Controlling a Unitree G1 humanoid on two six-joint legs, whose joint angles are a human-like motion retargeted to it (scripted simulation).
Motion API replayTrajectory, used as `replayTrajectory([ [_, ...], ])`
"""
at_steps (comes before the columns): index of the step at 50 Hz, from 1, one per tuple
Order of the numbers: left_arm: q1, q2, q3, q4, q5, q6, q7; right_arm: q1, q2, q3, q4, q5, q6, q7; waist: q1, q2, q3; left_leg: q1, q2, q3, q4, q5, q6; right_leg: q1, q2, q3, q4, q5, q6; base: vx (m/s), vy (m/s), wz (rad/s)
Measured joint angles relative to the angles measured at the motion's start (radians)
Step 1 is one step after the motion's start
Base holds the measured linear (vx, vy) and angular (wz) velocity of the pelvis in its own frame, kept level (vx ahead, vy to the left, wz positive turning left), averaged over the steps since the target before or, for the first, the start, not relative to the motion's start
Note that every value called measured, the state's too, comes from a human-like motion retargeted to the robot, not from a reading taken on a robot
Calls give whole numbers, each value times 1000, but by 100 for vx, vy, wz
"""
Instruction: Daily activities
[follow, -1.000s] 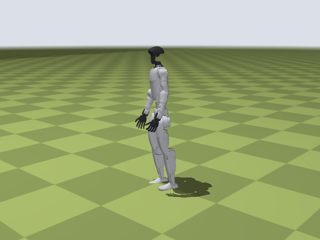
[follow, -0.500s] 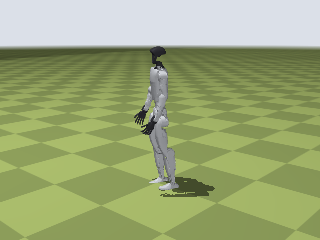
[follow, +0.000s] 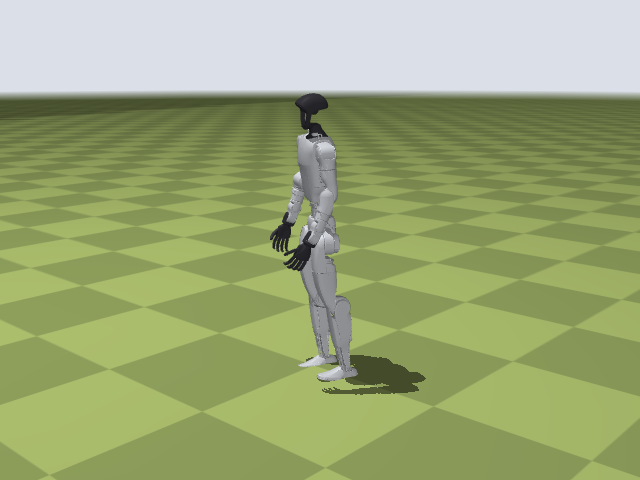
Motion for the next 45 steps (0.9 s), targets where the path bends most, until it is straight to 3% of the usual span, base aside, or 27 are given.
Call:
replayTrajectory([
  [45, -28, -21, -112, -58, 237, 20, -12, 20, -88, 80, 2, -97, 3, -28, 73, 48, -6, -66, -62, -65, -7, 32, 13, -62, -64, -42, 24, -27, 12, 0, 0, 0],
])
